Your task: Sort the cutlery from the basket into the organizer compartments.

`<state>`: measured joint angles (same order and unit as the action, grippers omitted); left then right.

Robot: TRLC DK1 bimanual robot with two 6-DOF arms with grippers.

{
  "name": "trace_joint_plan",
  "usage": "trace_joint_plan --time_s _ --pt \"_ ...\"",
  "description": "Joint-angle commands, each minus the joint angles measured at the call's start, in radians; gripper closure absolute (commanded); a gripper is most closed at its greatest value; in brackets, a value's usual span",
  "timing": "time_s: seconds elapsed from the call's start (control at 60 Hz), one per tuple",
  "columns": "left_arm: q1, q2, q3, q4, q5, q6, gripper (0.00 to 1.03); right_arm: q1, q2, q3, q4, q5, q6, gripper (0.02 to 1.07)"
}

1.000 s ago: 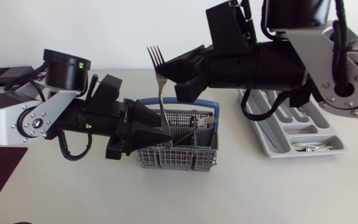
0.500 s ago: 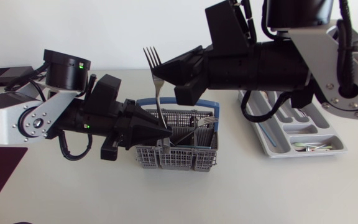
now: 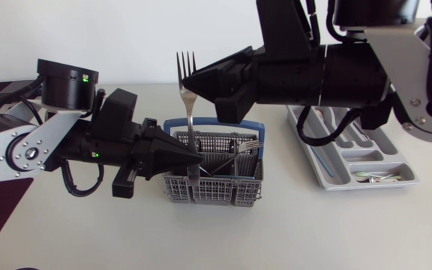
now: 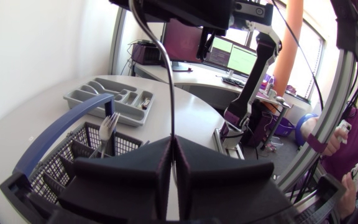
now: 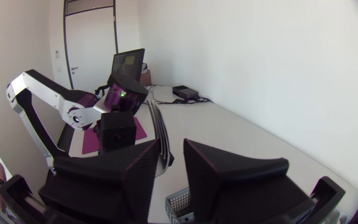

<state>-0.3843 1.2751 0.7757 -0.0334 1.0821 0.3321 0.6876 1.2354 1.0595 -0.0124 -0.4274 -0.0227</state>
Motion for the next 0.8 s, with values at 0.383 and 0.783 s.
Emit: trace_joint_plan --time_s 0.383,0.783 --pt "0.035 -0.094 -0.05 0.041 -0.245 -0.022 1.01 0.043 -0.013 -0.009 -0.015 0.147 -0.031 0.3" --pt "-0.061 -0.091 -0.059 0.185 -0.57 -0.097 1.01 0.109 0.072 0.013 -0.023 0.286 -0.062 0.3"
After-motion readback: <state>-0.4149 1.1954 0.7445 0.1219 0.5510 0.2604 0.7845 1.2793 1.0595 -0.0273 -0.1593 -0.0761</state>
